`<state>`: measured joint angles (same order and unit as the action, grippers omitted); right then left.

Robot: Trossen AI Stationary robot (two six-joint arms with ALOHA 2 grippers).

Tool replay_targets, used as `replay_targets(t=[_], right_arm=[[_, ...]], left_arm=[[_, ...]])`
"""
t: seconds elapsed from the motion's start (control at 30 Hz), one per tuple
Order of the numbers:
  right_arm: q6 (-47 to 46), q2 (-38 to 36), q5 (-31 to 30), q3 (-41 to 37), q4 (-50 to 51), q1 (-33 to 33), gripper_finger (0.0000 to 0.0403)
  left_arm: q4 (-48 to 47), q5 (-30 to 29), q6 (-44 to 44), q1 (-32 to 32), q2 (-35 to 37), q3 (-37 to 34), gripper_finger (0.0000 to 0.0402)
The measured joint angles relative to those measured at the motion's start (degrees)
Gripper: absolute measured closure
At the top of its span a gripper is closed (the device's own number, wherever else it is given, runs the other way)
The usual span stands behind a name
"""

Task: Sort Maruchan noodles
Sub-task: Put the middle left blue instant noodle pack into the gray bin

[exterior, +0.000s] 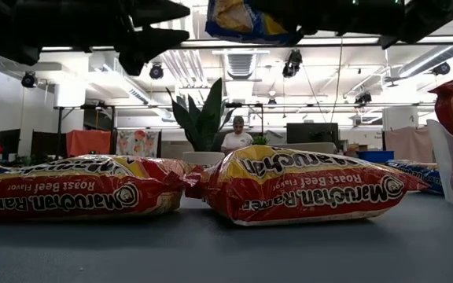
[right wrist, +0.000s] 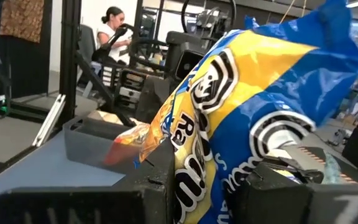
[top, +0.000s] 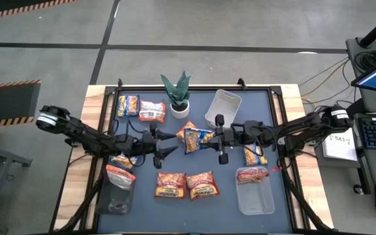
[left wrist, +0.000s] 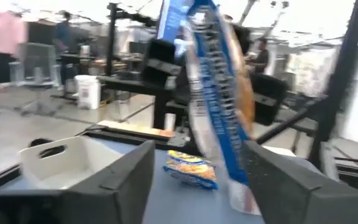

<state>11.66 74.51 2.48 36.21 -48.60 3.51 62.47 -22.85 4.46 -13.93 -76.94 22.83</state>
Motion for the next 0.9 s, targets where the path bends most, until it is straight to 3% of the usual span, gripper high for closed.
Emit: replay_targets(t=[0.2,0.3,0.7,0.9], right_arm=[[1.05,4.63,-0.12,0.0,-4.94,0.0,0.0332],[2.22,6.7,-0.11,0.0,-6.82,0.0,0.0332],[4.04,11.16,0.96,2.07,-7.82,0.0,0.0333],[4.92,12.66,0.94,3.08,-7.14,-0.02,0.0332]], left_arm=[[4.25,7.52,-2.16,-0.01,-2.98,0.0,0.0106],[5.38,7.86,-2.24,0.03,-4.97,0.04,0.0093],[5.82,3.91,-2.46,0.34,-12.48,5.26,0.0102],[5.65,2.15,-5.66,0.32,-14.37,7.25,0.0134]])
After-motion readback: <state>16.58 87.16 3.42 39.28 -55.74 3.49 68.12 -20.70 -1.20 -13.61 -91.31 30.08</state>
